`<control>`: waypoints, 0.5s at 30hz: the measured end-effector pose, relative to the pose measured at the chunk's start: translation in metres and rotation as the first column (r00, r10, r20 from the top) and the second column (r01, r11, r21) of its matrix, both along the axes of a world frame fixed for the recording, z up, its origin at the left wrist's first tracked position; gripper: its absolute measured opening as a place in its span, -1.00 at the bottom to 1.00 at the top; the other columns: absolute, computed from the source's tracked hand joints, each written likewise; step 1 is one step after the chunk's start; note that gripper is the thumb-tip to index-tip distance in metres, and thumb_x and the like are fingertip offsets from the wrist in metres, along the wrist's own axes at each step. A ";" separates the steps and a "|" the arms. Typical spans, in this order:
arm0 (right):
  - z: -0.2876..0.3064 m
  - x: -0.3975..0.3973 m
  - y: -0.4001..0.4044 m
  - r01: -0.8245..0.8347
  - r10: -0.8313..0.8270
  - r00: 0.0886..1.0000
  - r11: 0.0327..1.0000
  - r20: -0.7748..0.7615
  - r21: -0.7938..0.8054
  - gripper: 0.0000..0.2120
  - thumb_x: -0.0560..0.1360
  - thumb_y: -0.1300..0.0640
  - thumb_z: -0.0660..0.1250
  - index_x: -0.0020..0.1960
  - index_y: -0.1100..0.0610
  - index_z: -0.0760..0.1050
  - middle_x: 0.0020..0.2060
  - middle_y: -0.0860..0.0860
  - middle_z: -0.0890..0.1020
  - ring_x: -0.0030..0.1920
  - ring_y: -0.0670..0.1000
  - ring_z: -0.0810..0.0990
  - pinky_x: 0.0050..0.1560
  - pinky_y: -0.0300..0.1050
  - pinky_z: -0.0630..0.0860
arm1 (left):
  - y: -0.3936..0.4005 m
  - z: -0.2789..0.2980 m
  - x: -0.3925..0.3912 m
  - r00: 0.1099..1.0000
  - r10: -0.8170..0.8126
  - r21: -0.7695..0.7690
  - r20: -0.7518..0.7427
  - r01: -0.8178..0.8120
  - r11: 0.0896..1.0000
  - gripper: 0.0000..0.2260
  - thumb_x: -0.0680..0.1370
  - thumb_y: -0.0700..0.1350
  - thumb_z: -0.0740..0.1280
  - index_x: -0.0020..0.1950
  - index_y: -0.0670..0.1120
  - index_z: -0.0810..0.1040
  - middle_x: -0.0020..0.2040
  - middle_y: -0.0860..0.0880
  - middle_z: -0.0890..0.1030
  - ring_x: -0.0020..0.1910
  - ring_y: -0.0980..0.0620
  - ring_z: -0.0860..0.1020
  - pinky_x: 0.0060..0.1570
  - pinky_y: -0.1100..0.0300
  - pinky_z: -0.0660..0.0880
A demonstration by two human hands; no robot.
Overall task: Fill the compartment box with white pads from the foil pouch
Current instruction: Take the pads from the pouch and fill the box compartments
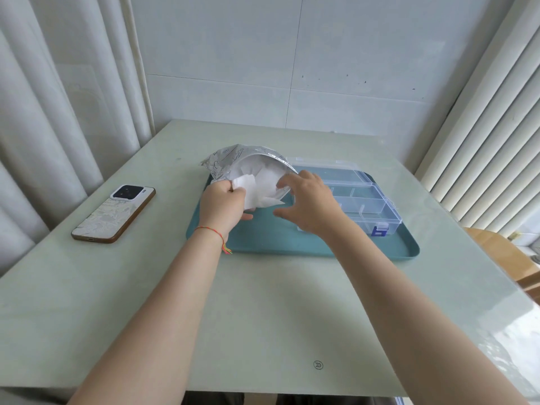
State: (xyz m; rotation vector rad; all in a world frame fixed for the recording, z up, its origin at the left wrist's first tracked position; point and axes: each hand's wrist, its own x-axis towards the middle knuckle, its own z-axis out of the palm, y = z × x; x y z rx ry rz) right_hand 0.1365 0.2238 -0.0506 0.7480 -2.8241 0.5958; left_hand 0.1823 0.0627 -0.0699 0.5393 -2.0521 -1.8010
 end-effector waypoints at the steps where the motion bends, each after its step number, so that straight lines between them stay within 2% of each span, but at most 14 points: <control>1: -0.003 -0.001 -0.005 -0.012 0.013 1.000 0.998 -0.022 0.061 -0.52 0.40 -0.01 0.49 0.28 -0.01 0.46 0.12 0.03 0.46 0.20 0.06 0.38 0.21 -0.04 0.35 | 0.000 0.000 0.000 1.000 -0.002 0.014 0.003 0.002 1.000 -0.79 0.53 -0.30 0.18 -0.04 -0.22 0.61 -0.01 -0.23 0.66 -0.33 -0.06 0.68 -0.37 0.13 0.61; 3: -0.010 -0.004 -0.013 -0.017 0.025 0.998 0.993 -0.060 0.120 -0.54 0.41 -0.01 0.48 0.27 -0.04 0.46 0.15 0.01 0.43 0.24 0.06 0.36 0.23 -0.03 0.31 | 0.000 0.000 0.000 1.000 -0.009 0.075 0.003 0.009 0.997 -0.81 0.54 -0.30 0.18 -0.06 -0.23 0.60 0.03 -0.27 0.65 -0.28 -0.11 0.68 -0.37 0.15 0.60; 7: -0.016 -0.011 -0.022 0.019 -0.011 0.992 0.998 -0.122 0.063 -0.85 0.55 0.09 0.29 0.08 0.04 0.58 0.04 0.03 0.51 0.17 0.08 0.44 0.08 -0.05 0.34 | -0.001 0.002 0.001 0.999 0.021 0.205 -0.024 -0.015 0.979 -0.87 0.54 -0.29 0.20 -0.12 -0.21 0.55 0.06 -0.32 0.62 -0.21 -0.21 0.69 -0.39 0.15 0.59; 10: -0.013 -0.013 -0.020 0.074 -0.079 0.990 0.996 -0.113 -0.047 -0.82 0.56 0.16 0.22 -0.01 0.12 0.61 -0.04 0.02 0.54 0.02 0.10 0.49 -0.12 -0.10 0.31 | -0.001 0.005 0.003 0.998 0.034 0.246 -0.054 -0.020 0.969 -0.83 0.54 -0.28 0.18 -0.12 -0.16 0.55 -0.05 -0.26 0.64 -0.36 -0.13 0.67 -0.39 0.14 0.60; 12: -0.009 -0.014 -0.017 0.115 -0.124 0.989 0.988 -0.080 -0.107 -0.83 0.56 0.18 0.22 -0.05 0.15 0.59 -0.10 0.02 0.52 -0.05 0.12 0.49 -0.20 -0.09 0.34 | 0.001 0.005 0.003 0.998 0.017 0.243 -0.065 -0.001 0.970 -0.82 0.54 -0.29 0.18 -0.14 -0.14 0.55 -0.08 -0.25 0.64 -0.38 -0.13 0.65 -0.37 0.13 0.62; 15: -0.005 -0.015 -0.010 0.138 -0.150 0.987 0.975 -0.058 -0.175 -0.82 0.57 0.15 0.22 -0.03 0.20 0.57 -0.11 0.08 0.58 -0.08 0.15 0.52 -0.17 0.00 0.48 | 0.004 0.004 0.002 0.998 0.000 0.229 -0.063 0.014 0.973 -0.81 0.54 -0.30 0.18 -0.16 -0.13 0.54 -0.06 -0.26 0.65 -0.35 -0.16 0.65 -0.36 0.12 0.62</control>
